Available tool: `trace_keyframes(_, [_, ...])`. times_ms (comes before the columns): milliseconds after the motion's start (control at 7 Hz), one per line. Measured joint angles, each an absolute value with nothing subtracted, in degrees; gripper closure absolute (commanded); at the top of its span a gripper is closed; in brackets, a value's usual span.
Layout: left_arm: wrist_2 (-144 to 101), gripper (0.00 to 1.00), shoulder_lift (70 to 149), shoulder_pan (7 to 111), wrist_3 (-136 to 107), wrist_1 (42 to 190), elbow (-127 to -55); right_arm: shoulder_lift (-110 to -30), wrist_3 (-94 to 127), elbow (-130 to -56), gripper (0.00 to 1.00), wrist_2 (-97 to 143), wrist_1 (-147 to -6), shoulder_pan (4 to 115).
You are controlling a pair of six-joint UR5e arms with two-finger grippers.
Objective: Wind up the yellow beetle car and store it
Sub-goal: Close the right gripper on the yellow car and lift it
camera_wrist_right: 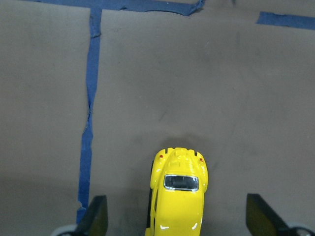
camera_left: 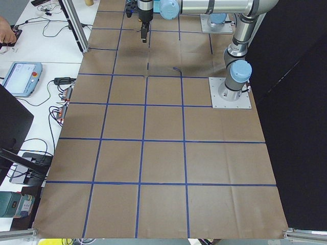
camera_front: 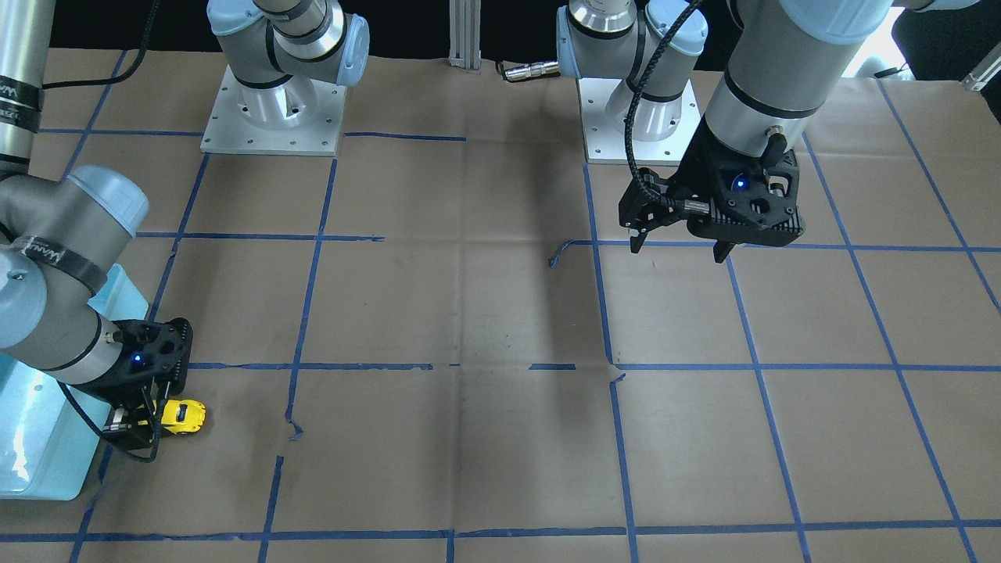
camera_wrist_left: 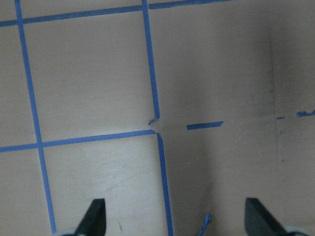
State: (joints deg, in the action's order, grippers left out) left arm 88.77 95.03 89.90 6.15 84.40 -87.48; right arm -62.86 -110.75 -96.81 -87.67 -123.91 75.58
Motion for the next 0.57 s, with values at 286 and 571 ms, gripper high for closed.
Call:
trace_keyframes(286, [88.7,0.00,95.5,89.9,6.2,84.2,-87.2,-61.2,-111.7,-97.1,0.00,-87.6,-127.4,75.4])
trace_keyframes(571, [88.7,0.00,95.6,89.8,6.2,84.0,-87.0,-60.7,-111.6,-97.4,0.06,-87.5,-128.4,75.2])
